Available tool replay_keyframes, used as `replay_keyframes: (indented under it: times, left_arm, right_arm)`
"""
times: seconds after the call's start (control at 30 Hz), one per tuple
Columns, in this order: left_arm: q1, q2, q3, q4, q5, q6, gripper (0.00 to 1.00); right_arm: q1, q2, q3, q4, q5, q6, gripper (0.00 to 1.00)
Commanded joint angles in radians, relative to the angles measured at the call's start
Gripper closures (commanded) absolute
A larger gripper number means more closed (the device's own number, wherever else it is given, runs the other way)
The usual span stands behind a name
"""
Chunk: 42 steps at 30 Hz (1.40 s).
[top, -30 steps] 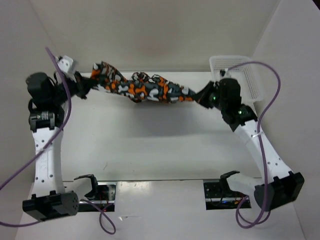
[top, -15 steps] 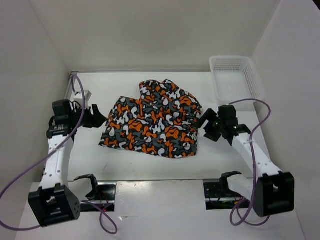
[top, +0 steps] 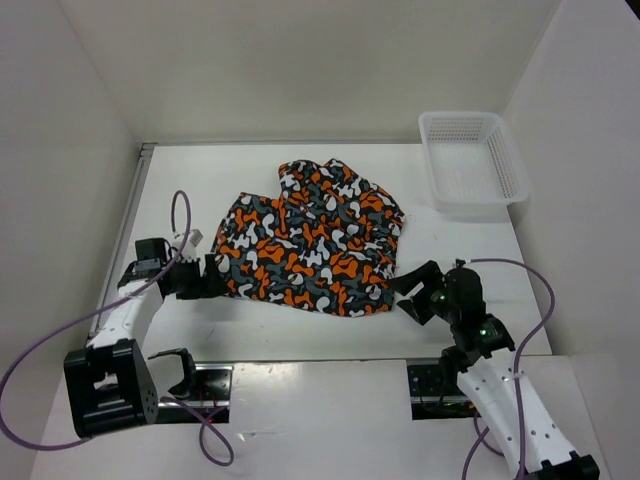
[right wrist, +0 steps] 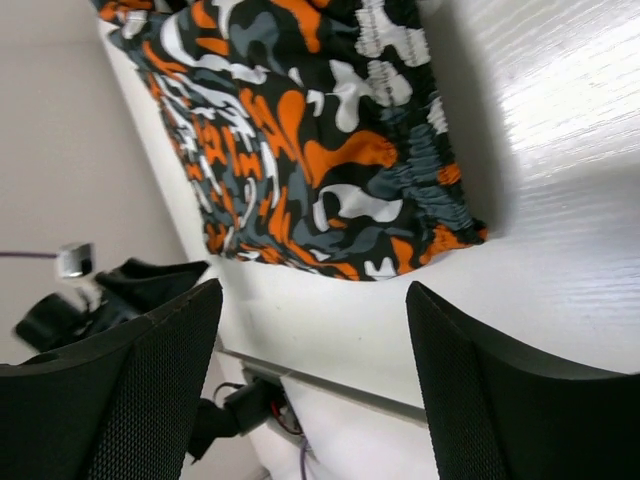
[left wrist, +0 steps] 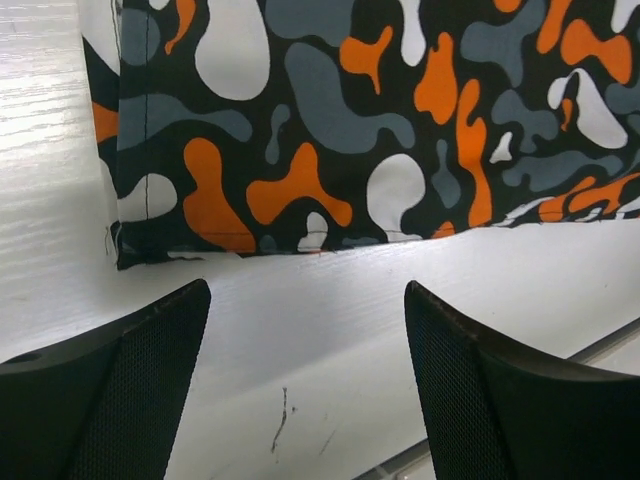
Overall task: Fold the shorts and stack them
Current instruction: Flatten the shorts out
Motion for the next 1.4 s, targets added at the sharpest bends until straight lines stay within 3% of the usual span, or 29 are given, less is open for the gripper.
replay_keyframes:
  times: [0.0,0.2,0.43,0.63,0.7,0.73,0.83,0.87,0.9,1.0,1.37]
  left_arm:
    - [0.004,0.063,-0.014,0.085,0.012,0.004,0.14]
    - [0.004,0.172,-0.034,0.115,-0.063,0.004,0.13]
    - [0.004,-0.052,-0.074,0.070,-0.165,0.004,0.10]
    - [0.004,0.112,-0.109,0.205,-0.154,0.004,0.12]
    - [0.004,0.170,-0.119,0.239,-0.142,0.004,0.17]
    - [0.004,0.189,-0.110,0.263,-0.142,0.004,0.28]
    - [-0.005,0.240,-0.100,0.277,-0.131,0.004,0.48]
    - [-0.005,0.249,-0.090,0.286,-0.131,0.004,0.66]
    - [-0.005,0.260,-0.080,0.286,-0.145,0.004,0.77]
    - [-0.005,0.283,-0.057,0.277,-0.145,0.004,1.00]
    - [-0.005,0.283,0.004,0.248,-0.145,0.004,1.00]
  right_arm:
    - [0.011,-0.074,-0.006,-0.029,0.012,0.051,0.21]
    - [0.011,-0.040,-0.006,-0.026,0.012,0.020,0.21]
    - [0.011,0.032,0.005,0.032,0.021,0.002,0.20]
    - [0.011,0.108,0.005,0.054,0.023,-0.018,0.18]
    - [0.011,0.118,-0.018,0.071,0.012,-0.018,0.18]
    - [0.011,0.118,-0.027,0.083,0.012,-0.005,0.18]
    - [0.023,0.136,-0.062,0.105,0.002,0.014,0.18]
    - [0.023,0.145,-0.062,0.105,0.033,0.026,0.18]
    - [0.046,0.170,-0.073,0.105,0.049,0.037,0.19]
    - [0.083,0.202,-0.084,0.105,0.072,0.061,0.23]
    - [0.118,0.225,-0.147,0.218,0.141,0.150,0.32]
